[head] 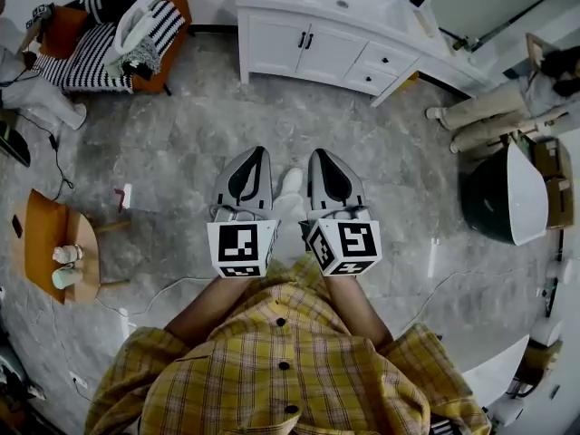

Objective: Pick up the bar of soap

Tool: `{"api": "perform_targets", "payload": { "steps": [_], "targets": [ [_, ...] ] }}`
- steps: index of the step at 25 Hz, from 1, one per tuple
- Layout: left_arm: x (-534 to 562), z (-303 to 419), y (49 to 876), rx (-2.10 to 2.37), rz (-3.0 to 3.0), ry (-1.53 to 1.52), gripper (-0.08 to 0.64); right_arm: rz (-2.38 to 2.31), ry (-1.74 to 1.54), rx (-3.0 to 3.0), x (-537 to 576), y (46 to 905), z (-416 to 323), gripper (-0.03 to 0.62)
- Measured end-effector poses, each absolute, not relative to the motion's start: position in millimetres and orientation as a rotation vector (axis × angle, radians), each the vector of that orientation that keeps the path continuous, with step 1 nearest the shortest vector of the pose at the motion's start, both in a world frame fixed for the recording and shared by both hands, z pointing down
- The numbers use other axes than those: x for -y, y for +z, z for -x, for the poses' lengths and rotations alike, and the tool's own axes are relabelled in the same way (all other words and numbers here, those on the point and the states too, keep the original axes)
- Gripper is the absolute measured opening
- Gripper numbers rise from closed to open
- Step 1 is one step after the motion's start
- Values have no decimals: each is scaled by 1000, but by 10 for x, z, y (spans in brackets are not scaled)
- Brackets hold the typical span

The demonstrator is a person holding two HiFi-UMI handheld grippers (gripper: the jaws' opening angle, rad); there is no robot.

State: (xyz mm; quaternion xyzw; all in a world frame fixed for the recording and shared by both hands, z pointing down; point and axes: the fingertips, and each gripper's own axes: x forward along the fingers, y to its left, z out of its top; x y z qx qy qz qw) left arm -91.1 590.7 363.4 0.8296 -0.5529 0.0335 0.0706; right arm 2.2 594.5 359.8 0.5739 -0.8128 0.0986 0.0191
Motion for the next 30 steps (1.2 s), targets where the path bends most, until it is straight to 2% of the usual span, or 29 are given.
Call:
{"api": "perform_targets", "payload": {
  "steps": [10,17,30],
  "targets": [
    [-3963,881,3701,1763,-2451,172,11,-1754,318,2552,-3918,3627,-199,20],
    [-2461,463,3553,1810,-2423,203,11,-1712,343,2565,-2444,3561,-609,20],
    [-1113,281,3698,1846,-2344,297,11,-1680,433,2559,-1053,3702,-855,20]
  ]
}}
